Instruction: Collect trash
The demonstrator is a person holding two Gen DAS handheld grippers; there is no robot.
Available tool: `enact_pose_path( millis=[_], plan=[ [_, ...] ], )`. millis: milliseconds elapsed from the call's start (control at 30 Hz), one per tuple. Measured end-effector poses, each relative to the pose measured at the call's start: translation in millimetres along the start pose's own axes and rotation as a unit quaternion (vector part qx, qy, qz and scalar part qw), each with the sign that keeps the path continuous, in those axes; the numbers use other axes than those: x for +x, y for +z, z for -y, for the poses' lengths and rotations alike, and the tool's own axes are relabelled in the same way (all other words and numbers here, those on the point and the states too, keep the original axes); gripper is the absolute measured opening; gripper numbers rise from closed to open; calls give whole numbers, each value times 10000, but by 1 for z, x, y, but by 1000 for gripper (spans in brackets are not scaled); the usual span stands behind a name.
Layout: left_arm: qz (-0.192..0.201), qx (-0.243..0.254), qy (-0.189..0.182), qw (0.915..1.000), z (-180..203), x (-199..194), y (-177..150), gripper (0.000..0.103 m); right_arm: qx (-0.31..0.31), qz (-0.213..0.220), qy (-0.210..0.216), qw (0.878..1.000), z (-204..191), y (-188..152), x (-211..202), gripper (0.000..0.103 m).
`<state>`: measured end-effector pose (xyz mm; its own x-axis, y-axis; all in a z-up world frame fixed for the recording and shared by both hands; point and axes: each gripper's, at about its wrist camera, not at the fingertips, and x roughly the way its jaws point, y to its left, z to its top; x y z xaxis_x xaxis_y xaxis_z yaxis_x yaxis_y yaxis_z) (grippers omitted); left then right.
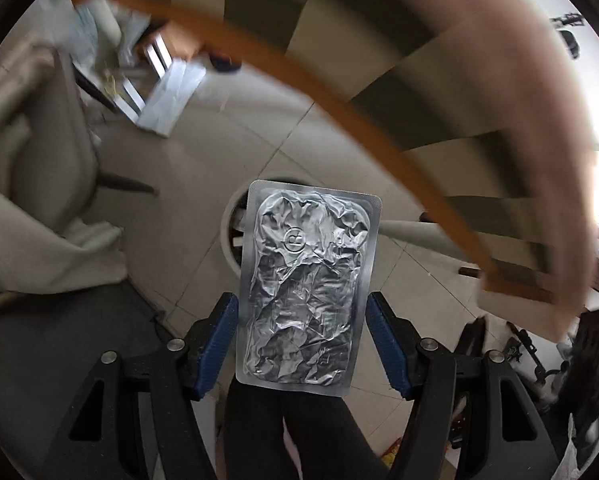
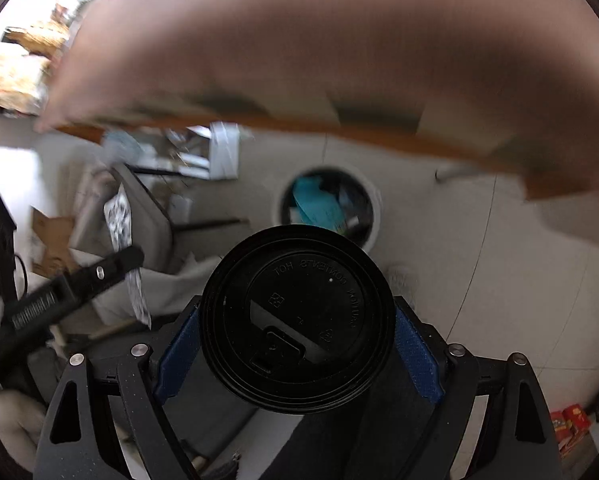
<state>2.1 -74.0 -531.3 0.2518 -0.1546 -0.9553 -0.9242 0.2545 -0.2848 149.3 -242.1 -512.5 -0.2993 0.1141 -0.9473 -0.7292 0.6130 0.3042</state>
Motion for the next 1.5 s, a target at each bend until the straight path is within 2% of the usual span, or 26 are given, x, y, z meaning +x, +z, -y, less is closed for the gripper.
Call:
enact_pose_path(
  millis=[167, 267, 333, 400, 467, 600, 700, 800, 833, 933, 1033, 1167, 1367, 1500],
  plan=[
    [-367, 5, -233, 9991, -29, 123, 32, 63, 161, -118, -3, 9998, 41, 5, 125, 90],
    [-632, 30, -428, 9971, -38, 181, 47, 64, 189, -153, 11, 9997, 61, 19, 190, 90],
    [-693, 3, -519, 9962, -44, 208, 55, 75, 240, -145, 34, 9996, 72, 27, 226, 91],
    [-682, -90, -597, 9958, -52, 225, 58, 103, 235, -165, 112, 9995, 79, 37, 256, 91],
    [-614, -134, -492, 9968, -58, 231, 59, 103, 149, -154, 188, 9996, 80, 50, 275, 97],
    [-412, -114, 17, 9991, -63, 219, 50, 103, 27, 21, 13, 10000, 77, 57, 289, 103],
    [-61, 20, 617, 9981, -61, 193, 33, 103, -43, 167, -253, 9995, 73, 54, 276, 103],
    [166, 184, 1109, 9935, -59, 167, 17, 103, -100, 246, -592, 9979, 64, 50, 249, 103],
    [200, 257, 1252, 9916, -56, 153, 11, 103, -124, 282, -823, 9961, 60, 47, 235, 103],
    [259, 469, 1533, 9867, -45, 115, -4, 103, -161, 311, -1168, 9925, 52, 40, 192, 103],
    [264, 632, 1617, 9845, -31, 79, -16, 103, -117, 272, -1304, 9910, 42, 33, 144, 103],
    [285, 871, 1680, 9815, -7, 29, -35, 103, -149, 178, -1182, 9927, 34, 20, 73, 103],
    [246, 963, 1421, 9848, 33, -51, -59, 103, -290, 131, -921, 9952, 21, -5, -32, 103],
    [346, 1278, 1255, 9832, 67, -106, -71, 103, -286, 40, -663, 9974, 18, -22, -103, 103]
  ],
)
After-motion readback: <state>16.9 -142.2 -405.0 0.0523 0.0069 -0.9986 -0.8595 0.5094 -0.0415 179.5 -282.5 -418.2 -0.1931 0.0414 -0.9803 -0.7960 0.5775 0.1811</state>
